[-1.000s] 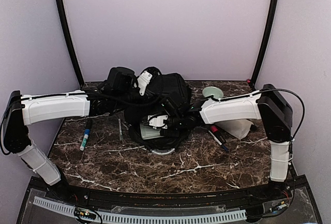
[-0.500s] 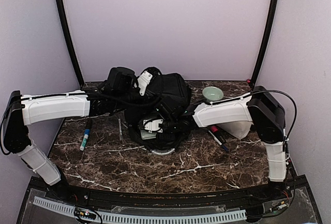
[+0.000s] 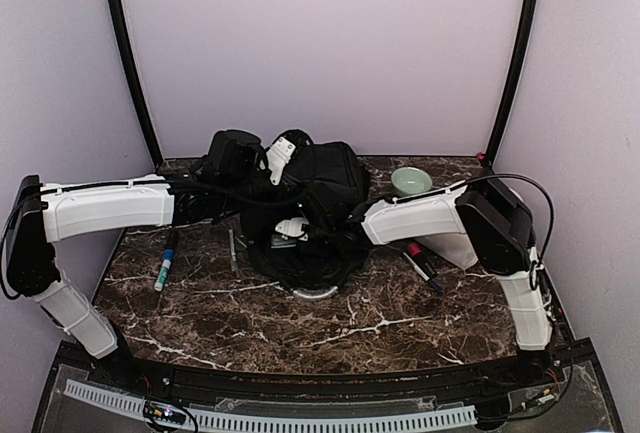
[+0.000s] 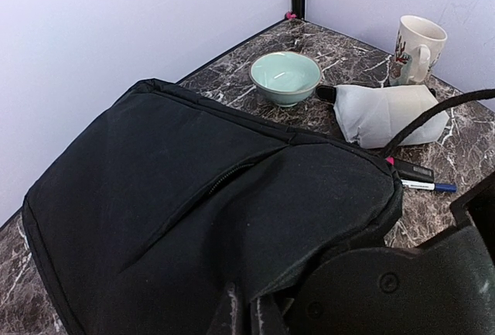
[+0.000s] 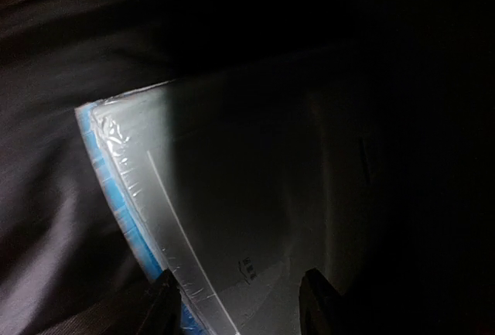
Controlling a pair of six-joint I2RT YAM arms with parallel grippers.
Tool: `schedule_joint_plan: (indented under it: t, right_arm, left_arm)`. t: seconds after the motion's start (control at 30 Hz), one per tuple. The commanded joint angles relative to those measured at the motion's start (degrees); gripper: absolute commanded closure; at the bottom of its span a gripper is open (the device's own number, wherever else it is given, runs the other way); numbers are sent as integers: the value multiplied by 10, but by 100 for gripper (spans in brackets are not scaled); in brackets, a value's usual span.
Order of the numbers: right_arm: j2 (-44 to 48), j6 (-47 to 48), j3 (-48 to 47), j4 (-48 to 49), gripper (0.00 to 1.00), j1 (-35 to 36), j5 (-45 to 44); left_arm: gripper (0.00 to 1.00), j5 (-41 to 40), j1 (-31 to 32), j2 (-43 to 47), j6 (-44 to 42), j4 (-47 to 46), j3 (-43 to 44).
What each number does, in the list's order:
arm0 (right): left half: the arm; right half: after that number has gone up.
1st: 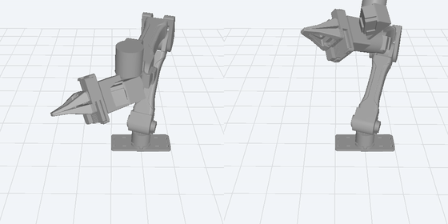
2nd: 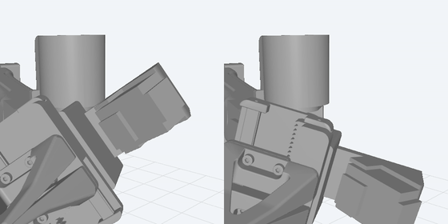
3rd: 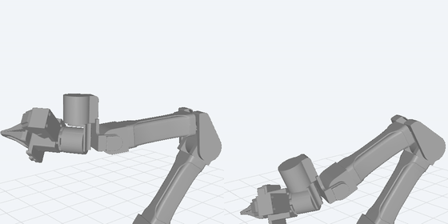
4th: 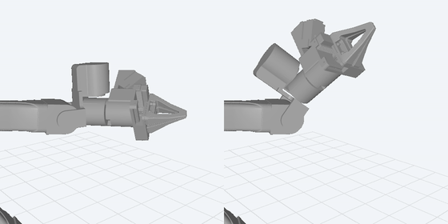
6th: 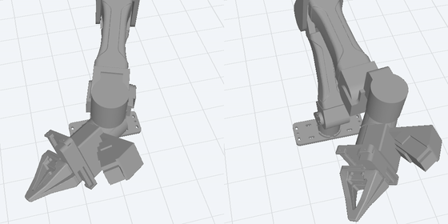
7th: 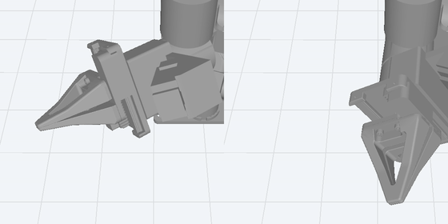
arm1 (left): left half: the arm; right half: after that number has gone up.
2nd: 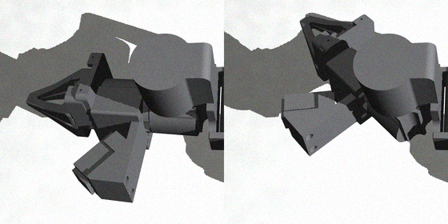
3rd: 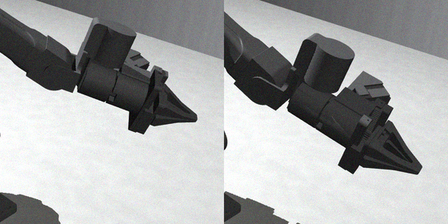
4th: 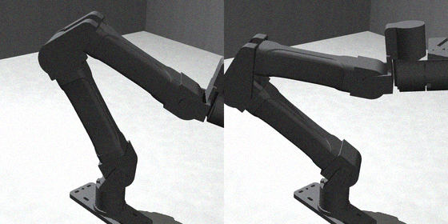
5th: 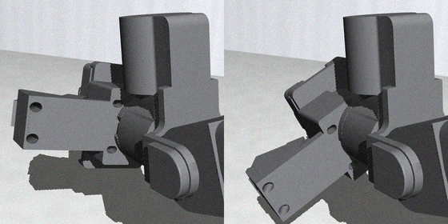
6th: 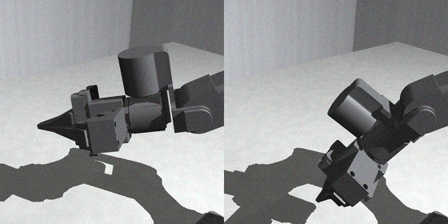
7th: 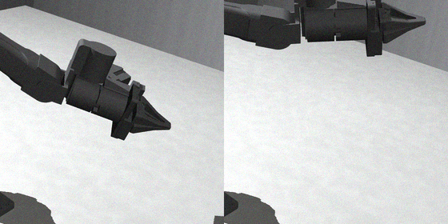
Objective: Pack the student bag
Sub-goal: Adjust the book in the largest pocket of the bag.
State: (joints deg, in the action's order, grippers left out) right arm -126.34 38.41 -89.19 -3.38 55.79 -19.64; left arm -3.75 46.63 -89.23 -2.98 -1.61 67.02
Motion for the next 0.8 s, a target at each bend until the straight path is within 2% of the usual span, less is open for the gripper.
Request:
schedule_joint_plan:
  t: [0.0, 0.17, 0.33, 0.63, 0.77]
  right_arm:
    - [-40, -10, -46, 70, 48, -19, -60]
    - [-57, -18, -56, 92, 48, -22, -75]
    - [-27, -34, -33, 64, 48, -20, -40]
    - [123, -27, 95, -38, 45, 18, 96]
    - [170, -34, 103, -151, 45, 34, 187]
  left_arm:
    - [100, 6, 9, 37, -4, -32, 13]
    - [100, 3, 13, 40, -7, -32, 12]
    - [100, -3, 13, 41, -9, -32, 11]
    - [100, -26, 13, 36, -9, -33, 8]
    - [100, -32, 13, 32, -13, -33, 7]
